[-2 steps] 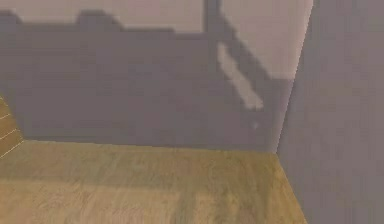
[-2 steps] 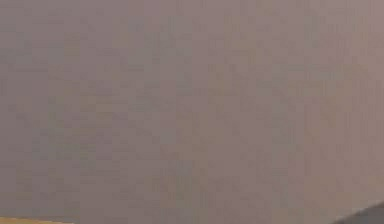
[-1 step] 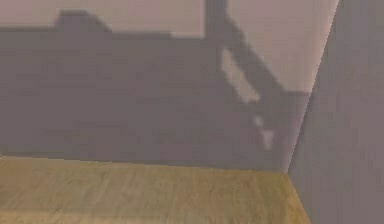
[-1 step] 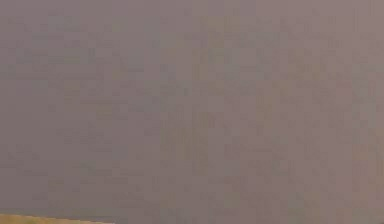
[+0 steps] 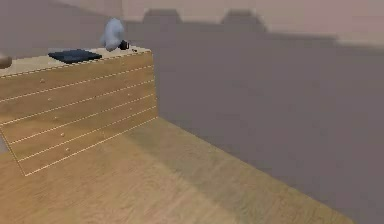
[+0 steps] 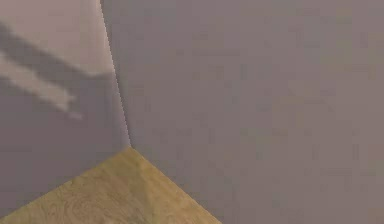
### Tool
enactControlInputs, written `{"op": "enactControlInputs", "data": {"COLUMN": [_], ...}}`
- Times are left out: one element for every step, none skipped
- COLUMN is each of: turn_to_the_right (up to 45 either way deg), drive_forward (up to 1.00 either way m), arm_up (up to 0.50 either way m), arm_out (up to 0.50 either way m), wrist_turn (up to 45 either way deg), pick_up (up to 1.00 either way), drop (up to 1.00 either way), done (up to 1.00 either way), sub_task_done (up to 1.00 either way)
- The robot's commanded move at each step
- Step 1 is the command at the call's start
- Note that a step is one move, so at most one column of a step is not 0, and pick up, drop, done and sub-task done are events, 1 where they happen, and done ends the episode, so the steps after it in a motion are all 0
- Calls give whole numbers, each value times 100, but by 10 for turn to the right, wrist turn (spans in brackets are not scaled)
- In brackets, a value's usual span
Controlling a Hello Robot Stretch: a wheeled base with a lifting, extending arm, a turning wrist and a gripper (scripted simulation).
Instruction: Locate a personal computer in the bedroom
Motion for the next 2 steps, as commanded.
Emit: {"op": "enactControlInputs", "data": {"turn_to_the_right": [0, -420], "drive_forward": [25, 0], "arm_up": [0, 0], "arm_out": [0, 0], "wrist_turn": [0, 0], "pick_up": [0, 0], "drop": [0, 0], "done": [0, 0], "sub_task_done": [0, 0]}}
